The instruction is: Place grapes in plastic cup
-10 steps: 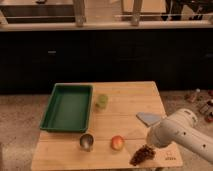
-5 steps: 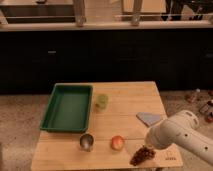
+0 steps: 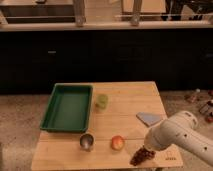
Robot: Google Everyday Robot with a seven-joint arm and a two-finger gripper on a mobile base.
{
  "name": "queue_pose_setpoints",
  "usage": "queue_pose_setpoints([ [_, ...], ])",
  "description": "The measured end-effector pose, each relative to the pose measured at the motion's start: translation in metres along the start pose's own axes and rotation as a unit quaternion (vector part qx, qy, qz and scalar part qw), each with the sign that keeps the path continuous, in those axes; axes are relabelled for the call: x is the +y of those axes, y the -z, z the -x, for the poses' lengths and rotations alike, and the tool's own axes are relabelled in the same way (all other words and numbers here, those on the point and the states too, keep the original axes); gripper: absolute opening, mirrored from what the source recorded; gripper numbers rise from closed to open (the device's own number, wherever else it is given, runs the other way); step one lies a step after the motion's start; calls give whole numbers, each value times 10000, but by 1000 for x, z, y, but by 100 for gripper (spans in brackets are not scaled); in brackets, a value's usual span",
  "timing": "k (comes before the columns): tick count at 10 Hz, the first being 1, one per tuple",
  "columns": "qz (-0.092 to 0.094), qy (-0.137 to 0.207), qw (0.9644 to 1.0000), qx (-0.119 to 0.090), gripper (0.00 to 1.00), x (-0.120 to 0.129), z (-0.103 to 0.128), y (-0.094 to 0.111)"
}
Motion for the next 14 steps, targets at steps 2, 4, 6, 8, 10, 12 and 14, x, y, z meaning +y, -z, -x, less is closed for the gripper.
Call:
queue_pose_setpoints([
  [2, 47, 34, 10000, 57, 80, 0, 1, -4],
  [4, 118, 26, 9998, 161, 80, 0, 2, -17],
  [6, 113, -38, 9997, 210, 80, 0, 0, -25],
  [8, 14, -107, 9995, 298, 80, -1, -2, -35],
  [10, -100, -160, 9994, 284, 80, 0, -5, -44],
  [12, -157, -208, 9994, 233, 80, 2, -10, -53],
  [14, -130, -249, 9994, 186, 80, 4, -13, -65],
])
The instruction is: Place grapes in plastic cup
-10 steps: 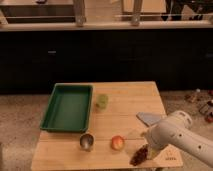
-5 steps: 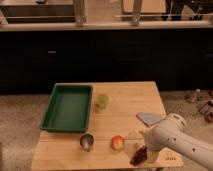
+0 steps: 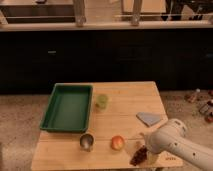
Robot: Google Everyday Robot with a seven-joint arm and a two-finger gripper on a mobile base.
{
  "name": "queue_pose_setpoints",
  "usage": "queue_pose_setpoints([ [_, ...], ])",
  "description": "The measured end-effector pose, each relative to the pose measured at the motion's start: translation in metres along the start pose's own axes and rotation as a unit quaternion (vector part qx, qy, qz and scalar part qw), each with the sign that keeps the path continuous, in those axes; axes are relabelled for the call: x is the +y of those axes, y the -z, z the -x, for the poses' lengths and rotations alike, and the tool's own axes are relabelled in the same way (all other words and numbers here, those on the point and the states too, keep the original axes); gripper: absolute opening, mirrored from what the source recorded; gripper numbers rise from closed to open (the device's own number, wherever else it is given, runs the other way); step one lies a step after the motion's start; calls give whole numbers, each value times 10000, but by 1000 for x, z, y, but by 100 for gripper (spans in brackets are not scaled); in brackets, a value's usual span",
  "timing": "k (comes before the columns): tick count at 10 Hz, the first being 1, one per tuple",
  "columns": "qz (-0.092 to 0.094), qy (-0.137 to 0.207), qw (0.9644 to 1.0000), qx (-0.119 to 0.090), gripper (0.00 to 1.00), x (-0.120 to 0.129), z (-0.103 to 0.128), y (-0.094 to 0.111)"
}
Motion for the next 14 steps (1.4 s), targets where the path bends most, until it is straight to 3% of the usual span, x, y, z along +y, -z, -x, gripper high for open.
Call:
queue_pose_setpoints([
  [3, 91, 56, 9999, -13, 78, -1, -3, -11],
  [11, 72, 112, 9999, -35, 3, 4, -6, -13],
  [14, 63, 131, 9999, -78, 0, 6, -4, -14],
])
